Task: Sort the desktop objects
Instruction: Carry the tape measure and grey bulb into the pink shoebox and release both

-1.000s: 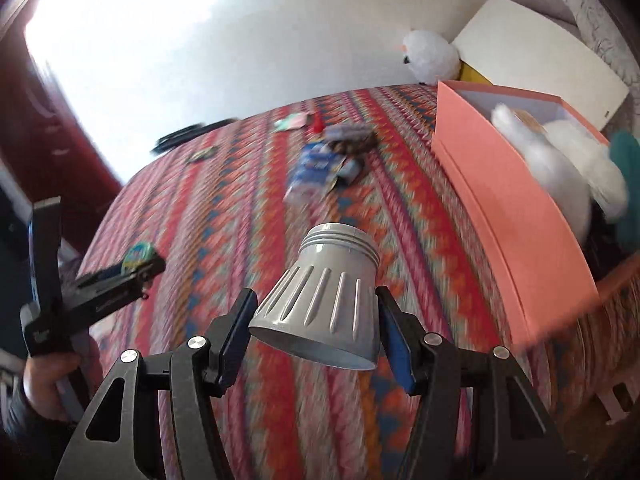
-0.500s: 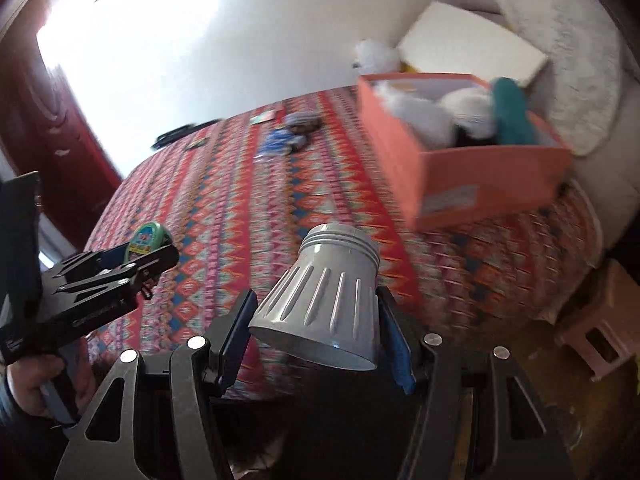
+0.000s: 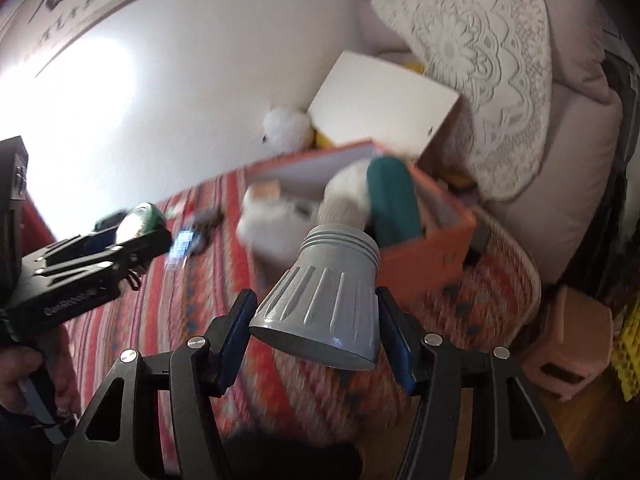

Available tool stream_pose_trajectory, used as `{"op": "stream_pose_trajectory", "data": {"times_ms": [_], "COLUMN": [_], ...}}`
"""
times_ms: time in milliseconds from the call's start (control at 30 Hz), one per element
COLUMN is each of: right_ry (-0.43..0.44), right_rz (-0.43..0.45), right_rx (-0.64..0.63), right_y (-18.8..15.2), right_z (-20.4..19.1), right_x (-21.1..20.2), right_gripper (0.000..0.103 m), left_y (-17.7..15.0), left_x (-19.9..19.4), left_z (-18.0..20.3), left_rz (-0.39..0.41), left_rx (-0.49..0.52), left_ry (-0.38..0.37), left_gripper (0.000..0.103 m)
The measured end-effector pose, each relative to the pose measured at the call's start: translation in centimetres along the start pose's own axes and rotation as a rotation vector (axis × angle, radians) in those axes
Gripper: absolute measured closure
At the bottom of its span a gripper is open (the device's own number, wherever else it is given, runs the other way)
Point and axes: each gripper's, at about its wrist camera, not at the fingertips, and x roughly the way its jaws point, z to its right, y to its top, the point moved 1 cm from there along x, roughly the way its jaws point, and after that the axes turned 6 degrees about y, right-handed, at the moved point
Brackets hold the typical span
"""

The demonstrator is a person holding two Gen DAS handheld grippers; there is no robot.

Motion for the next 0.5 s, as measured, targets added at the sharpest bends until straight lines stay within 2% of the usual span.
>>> {"op": "stream_pose_trajectory", "data": {"times_ms": [100,233,267,300,333,367,400,467,500], "right_ry": [-0.006,-0.003,0.004,0.010,0.020,0.029,0.032,0.034,0.035], "right_rz": [0.037,0.034,0.025,0.017,0.006,-0.003,-0.001,0.022,0.034], "right_rx": [0.005,0.005,-0.004,-0.012,-0.025,-0.039,-0.044,-0.043,-0.042], "right_y": [4.2,8.8,9.8,10.7,11.5,12.0,12.3,12.7,12.9], "right_z": [1.3,2.7,2.9,3.1,3.2,3.3,3.5,4.1,4.4], "right_x": [3.2,9.0,10.8,12.6,14.3,15.6,16.4,17.6,18.3], "right_gripper": [0.041,0.041,0.040,0.040,0.040,0.036,0.028,0.010,0.009], "left_y": [3.6,6.8,7.4,8.1,8.7,9.2,9.6,10.0,10.1], "left_x": [4.7,11.1,12.7,14.3,15.8,17.0,18.0,19.1,19.5], "left_z": [0.5,0.3,-0.1,-0.7,-1.2,-2.0,-2.8,-4.5,-5.2], "left_rz": [0.004,-0.001,-0.001,0.001,0.003,0.009,0.017,0.022,0.015], "left_rx": [0.013,0.016,-0.001,-0.026,-0.052,-0.086,-0.126,-0.207,-0.236], "left_ry": [0.002,0.015,-0.004,-0.036,-0.069,-0.094,-0.116,-0.158,-0.166], "left_gripper": [0.044,0.044,0.044,0.039,0.030,0.015,0.003,0.001,0.001]}}
